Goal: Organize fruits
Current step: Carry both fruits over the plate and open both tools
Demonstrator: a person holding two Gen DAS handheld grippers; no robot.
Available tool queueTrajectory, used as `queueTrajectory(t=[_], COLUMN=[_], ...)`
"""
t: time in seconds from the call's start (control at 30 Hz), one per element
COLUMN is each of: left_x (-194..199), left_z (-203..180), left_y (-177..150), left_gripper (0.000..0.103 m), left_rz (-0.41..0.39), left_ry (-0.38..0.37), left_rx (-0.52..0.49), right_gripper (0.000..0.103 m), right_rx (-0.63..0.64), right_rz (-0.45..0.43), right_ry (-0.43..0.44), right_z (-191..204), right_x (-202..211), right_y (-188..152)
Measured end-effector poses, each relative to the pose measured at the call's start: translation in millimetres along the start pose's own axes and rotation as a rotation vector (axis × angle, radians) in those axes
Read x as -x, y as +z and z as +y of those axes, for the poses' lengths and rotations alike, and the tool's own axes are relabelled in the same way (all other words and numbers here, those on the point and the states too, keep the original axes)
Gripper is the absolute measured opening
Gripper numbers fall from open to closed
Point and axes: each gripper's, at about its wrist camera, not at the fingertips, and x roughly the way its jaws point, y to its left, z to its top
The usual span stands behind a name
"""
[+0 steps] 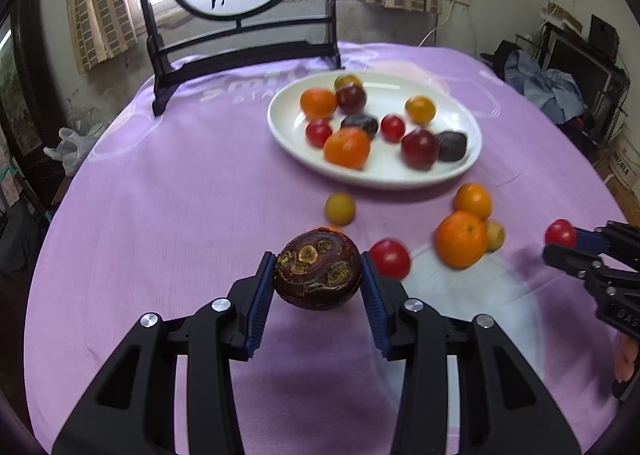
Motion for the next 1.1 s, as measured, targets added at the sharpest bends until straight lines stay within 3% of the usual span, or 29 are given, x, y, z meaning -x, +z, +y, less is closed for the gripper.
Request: queueTrajectory(t=[0.2, 0.33, 0.7, 0.73, 0.8, 0.83, 0.9, 1.1], left_x=[-2.5, -24.4, -83.6, -88.0, -93.8, -93.4, -87.0, -61.2], left_z=[-10.5, -14.1, -15.2, -14.7, -13.4, -13.0, -13.9, -18.6], left_y=[39.4, 65.1, 105.4, 107.0, 108.6, 108.8, 107.4, 98.7], left_gripper=[0.041, 0.041, 0.042, 0.042, 0.049, 0.059, 0.067, 0.077], left_rz=[-0.044, -0.049, 0.004, 0.012, 0.019, 0.011, -0.022, -0.064], left_ry=[-0.019, -0.007, 0.026, 0.018, 0.018, 0.029, 0.039, 0.042], left_rx=[0.024, 0.053, 0.095, 0.103, 0.130, 0.143, 0.150, 0.116], right_gripper=[0.029, 0.029, 0.030, 0.039, 0.054, 0.055, 0.054, 0.054], right_rx=[0.042, 0.041, 0.016, 0.017, 0.013, 0.004, -0.002, -0.036], right_rz=[-0.083, -0.117, -0.056, -0.051, -0.051, -0.060, -0.055, -0.067], right_ry=[-0.025, -0.044, -0.070, -0.074, -0.086, -0.096, -0.081, -0.066], right_z=[6.1, 6.5, -2.1, -2.8, -2.7, -3.4, -4.1, -10.6], right_x=[-0.6, -18.2, -85.9, -90.6, -95.0, -94.8, -93.5, -74.1], right_y=[42.2, 68.8, 108.5, 109.8, 110.3, 109.7, 107.5, 95.2])
